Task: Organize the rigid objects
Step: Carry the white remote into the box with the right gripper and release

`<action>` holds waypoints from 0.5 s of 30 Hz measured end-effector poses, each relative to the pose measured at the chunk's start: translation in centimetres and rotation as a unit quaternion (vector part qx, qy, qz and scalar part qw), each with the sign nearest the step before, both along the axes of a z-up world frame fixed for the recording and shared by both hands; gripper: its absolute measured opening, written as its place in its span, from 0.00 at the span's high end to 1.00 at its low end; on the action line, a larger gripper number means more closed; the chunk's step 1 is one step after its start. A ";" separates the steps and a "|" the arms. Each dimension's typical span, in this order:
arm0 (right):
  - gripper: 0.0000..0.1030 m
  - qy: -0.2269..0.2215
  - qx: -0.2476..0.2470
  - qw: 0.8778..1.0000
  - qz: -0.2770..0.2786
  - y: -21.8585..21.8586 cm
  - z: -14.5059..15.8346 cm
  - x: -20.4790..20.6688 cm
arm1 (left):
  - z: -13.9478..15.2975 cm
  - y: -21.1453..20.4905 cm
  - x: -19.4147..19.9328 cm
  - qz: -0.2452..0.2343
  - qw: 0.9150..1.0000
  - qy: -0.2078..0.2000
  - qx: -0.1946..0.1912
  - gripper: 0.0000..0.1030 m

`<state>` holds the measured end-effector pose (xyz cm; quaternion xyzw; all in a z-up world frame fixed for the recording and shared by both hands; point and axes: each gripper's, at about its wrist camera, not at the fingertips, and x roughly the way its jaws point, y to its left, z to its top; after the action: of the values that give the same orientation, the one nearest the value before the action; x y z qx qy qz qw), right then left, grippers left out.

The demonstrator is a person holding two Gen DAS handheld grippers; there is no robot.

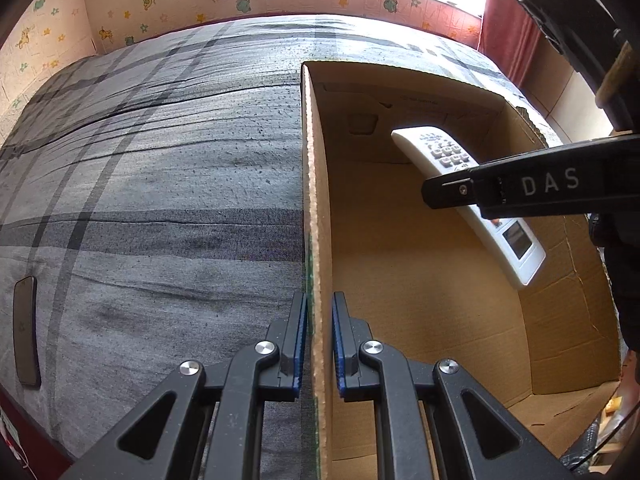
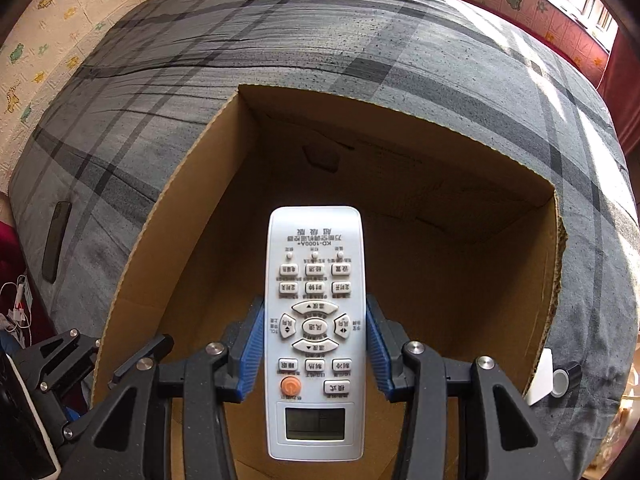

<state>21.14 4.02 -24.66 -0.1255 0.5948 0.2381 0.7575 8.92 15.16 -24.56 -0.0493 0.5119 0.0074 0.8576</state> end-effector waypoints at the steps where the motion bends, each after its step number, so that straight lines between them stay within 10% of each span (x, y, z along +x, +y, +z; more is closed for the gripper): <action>1: 0.52 0.009 0.000 1.000 0.001 0.3 -0.5 0.1 | 0.0 0.1 0.0 0.000 1.000 0.000 -0.002 0.88; 15: 0.52 0.102 0.011 0.995 0.003 1.9 -6.5 0.7 | 0.0 0.3 0.0 0.003 1.000 0.002 -0.007 0.88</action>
<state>21.86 5.94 -31.13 -0.0942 0.6661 0.2589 0.6931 8.96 15.48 -24.54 -0.0568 0.5134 0.0071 0.8562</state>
